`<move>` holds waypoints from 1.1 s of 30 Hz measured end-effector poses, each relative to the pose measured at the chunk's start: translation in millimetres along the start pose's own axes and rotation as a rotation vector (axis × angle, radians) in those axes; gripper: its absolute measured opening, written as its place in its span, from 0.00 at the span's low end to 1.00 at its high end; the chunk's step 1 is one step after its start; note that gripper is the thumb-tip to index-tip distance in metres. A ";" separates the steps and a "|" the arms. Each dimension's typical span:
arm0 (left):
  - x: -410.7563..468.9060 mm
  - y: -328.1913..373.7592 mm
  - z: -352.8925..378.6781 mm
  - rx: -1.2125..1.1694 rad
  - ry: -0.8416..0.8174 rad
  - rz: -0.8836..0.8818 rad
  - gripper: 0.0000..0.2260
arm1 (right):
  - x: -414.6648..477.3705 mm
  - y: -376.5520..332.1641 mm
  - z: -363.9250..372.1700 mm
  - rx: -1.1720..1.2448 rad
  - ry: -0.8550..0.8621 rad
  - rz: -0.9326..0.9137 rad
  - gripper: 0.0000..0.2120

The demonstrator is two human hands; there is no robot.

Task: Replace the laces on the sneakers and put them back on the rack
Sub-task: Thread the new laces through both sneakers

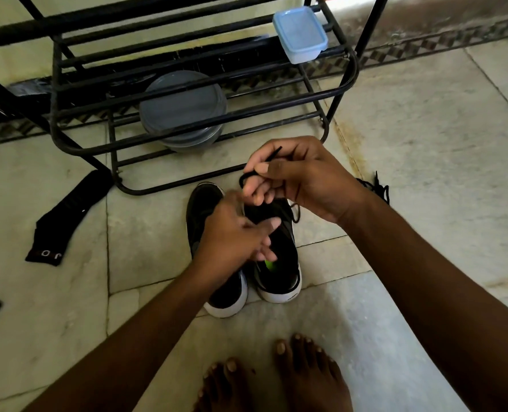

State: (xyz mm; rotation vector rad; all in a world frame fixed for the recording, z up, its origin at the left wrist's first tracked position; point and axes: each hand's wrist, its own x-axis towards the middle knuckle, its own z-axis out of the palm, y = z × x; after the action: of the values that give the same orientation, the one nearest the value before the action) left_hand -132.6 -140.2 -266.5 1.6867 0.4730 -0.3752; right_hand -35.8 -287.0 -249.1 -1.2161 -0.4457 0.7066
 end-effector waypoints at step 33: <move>72.2 -17.2 -36.3 0.048 0.046 0.347 0.16 | 26.6 56.8 -21.4 -0.723 0.391 -0.024 0.01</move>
State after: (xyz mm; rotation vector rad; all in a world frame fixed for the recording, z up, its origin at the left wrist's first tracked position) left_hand -79.8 -95.0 -311.1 1.7875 0.1984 -0.0942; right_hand -17.2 -272.9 -311.2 -1.9781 -0.3949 0.2631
